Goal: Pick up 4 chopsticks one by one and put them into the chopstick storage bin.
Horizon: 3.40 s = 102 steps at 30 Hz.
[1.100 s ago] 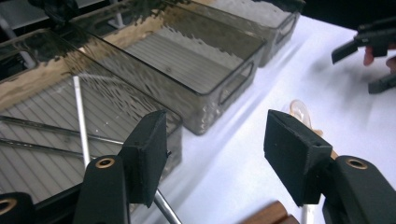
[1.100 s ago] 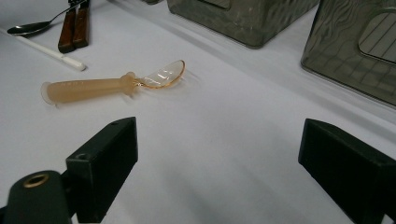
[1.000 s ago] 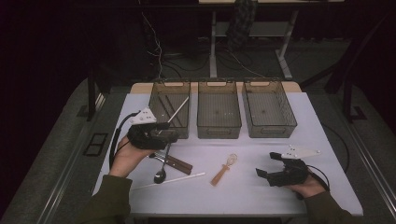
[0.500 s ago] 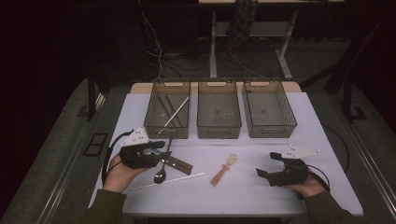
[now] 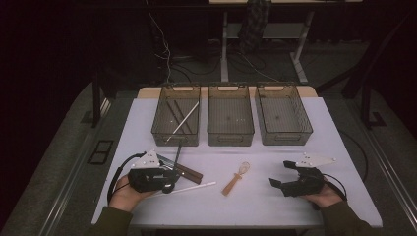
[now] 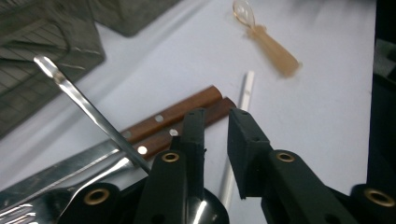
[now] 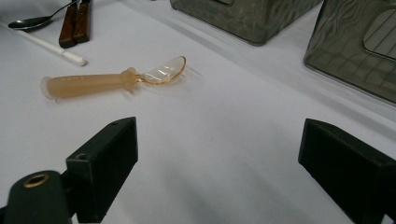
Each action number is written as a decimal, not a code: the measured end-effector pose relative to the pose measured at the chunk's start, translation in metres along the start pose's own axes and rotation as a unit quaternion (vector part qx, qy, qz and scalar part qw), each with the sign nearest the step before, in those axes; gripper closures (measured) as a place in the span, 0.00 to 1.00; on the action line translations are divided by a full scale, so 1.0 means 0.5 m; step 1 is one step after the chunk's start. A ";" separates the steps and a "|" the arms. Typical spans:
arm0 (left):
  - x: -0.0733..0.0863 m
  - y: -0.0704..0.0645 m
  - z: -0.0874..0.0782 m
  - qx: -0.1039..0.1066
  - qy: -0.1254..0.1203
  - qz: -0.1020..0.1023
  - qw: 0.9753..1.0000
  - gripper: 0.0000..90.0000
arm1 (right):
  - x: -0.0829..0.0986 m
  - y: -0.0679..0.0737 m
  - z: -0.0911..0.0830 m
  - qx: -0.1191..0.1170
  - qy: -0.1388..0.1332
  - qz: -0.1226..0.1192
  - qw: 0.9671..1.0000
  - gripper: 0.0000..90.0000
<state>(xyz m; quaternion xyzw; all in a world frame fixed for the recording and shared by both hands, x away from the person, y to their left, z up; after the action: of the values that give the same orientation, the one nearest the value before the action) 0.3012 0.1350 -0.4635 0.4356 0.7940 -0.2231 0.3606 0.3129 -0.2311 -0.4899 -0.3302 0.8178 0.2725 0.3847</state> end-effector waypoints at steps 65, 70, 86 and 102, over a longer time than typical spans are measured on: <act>0.016 -0.047 0.057 0.071 0.063 0.007 0.995 0.93 | -0.002 0.011 0.001 -0.006 0.005 -0.019 1.000 0.13; 0.007 -0.045 0.054 0.063 0.060 -0.010 0.996 0.93 | -0.002 0.011 0.002 -0.006 0.005 -0.019 1.000 0.13; -0.020 -0.028 0.046 0.010 0.056 -0.026 0.998 0.93 | -0.003 0.013 0.003 -0.008 0.004 -0.021 1.000 0.13; -0.051 -0.005 0.036 -0.005 0.031 -0.036 0.999 0.93 | -0.001 0.012 0.006 -0.007 0.008 -0.018 1.000 0.13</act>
<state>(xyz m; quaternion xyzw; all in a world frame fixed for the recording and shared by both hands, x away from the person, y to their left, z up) 0.3150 0.1082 -0.4555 0.4117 0.8211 -0.2180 0.3298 0.3097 -0.2250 -0.4899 -0.3502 0.8127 0.2687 0.3803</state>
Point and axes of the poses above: each handheld gripper's, and its own axes: z roughly forward along the jaws, x roughly out of its underside, y roughly to its left, the point moved 8 cm from there along z, roughly forward along the jaws, and after that the axes turned 6 degrees about -x, right-handed, at the moved point
